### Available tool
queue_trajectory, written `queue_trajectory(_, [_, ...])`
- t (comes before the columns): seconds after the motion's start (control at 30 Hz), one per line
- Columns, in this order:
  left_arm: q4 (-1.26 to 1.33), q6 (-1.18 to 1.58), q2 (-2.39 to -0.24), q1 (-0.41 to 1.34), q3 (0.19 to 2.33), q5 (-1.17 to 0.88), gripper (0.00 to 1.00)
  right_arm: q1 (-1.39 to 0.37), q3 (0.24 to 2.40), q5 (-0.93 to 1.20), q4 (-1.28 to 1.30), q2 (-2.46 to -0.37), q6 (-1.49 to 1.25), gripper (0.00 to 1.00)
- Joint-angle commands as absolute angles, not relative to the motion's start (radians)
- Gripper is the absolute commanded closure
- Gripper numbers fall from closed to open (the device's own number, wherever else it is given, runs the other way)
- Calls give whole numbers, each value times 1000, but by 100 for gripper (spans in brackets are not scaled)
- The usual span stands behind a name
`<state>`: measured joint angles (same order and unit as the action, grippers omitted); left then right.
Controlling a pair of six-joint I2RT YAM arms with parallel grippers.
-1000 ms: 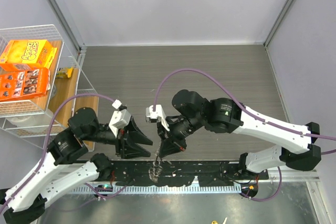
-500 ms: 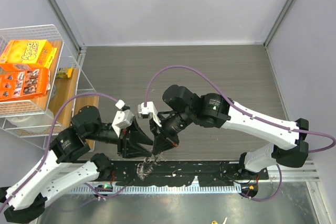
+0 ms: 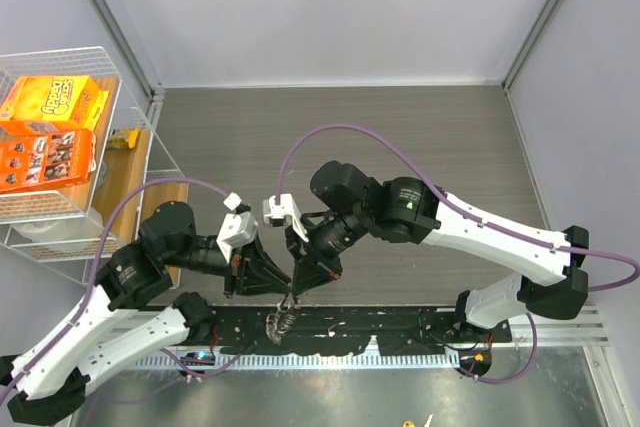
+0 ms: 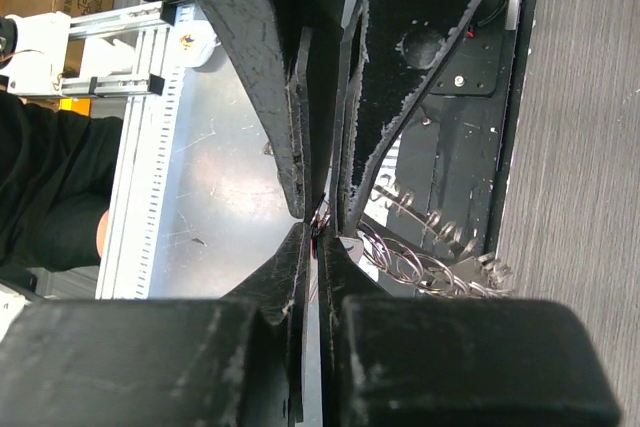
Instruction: Put the keys on the keyring
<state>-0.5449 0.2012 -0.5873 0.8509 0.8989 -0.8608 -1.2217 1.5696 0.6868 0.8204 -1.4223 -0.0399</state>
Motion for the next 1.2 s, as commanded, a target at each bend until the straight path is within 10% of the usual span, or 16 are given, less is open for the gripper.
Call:
queue_trajectory(0.0, [-558, 184, -589, 854, 917, -870, 84, -1221, 1617, 693, 805, -1397, -20, 95])
queue_trajectory(0.5, [-539, 182, -580, 857, 919, -838, 100, -1221, 1614, 643, 822, -1379, -5, 94])
queue_trajectory(1.17, [-371, 265, -509, 861, 873, -738, 100, -1244, 1389, 493, 608, -1155, -5, 61])
